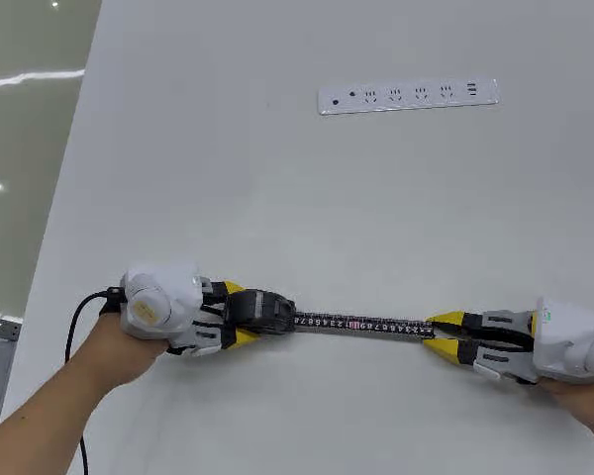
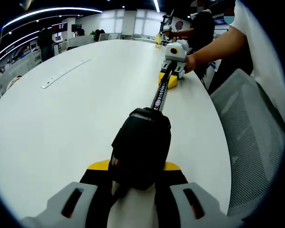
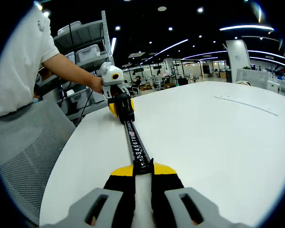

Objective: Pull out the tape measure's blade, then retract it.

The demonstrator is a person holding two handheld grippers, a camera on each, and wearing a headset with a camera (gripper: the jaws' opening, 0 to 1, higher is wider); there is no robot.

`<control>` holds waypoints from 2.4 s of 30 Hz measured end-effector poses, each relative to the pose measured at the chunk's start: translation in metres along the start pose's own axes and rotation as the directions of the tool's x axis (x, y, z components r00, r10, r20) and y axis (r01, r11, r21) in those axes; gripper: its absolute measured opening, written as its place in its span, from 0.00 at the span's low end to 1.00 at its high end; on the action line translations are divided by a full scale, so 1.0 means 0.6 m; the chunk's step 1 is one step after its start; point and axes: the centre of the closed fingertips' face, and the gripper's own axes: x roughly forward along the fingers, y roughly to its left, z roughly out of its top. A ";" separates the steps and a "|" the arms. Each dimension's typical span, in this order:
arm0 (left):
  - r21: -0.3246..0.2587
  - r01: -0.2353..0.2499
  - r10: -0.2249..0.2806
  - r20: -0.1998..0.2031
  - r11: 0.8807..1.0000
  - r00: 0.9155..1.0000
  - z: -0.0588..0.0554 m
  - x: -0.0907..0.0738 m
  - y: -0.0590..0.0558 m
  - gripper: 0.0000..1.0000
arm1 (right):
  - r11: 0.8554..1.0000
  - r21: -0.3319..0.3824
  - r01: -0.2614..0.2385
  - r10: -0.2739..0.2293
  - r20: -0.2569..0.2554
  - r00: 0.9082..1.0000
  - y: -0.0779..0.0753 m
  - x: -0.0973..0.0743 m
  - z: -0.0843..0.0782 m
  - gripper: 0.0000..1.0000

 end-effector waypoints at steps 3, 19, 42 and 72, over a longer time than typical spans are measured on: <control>-0.001 0.001 -0.001 -0.001 1.000 1.000 0.000 0.001 0.000 0.31 | 1.000 0.001 0.003 -0.003 0.000 1.000 -0.001 -0.003 0.000 0.09; 0.001 0.000 0.000 -0.011 1.000 1.000 -0.001 0.001 0.000 0.31 | 1.000 0.013 0.017 -0.017 0.005 1.000 -0.003 -0.024 0.004 0.09; 0.001 -0.004 0.004 -0.020 1.000 1.000 -0.002 0.002 0.001 0.31 | 0.999 0.031 0.035 -0.036 0.008 0.999 -0.010 -0.057 -0.006 0.09; 0.001 -0.008 0.008 -0.026 1.000 1.000 -0.001 0.001 0.000 0.31 | 0.997 0.049 0.054 -0.055 0.015 0.998 -0.014 -0.091 -0.014 0.09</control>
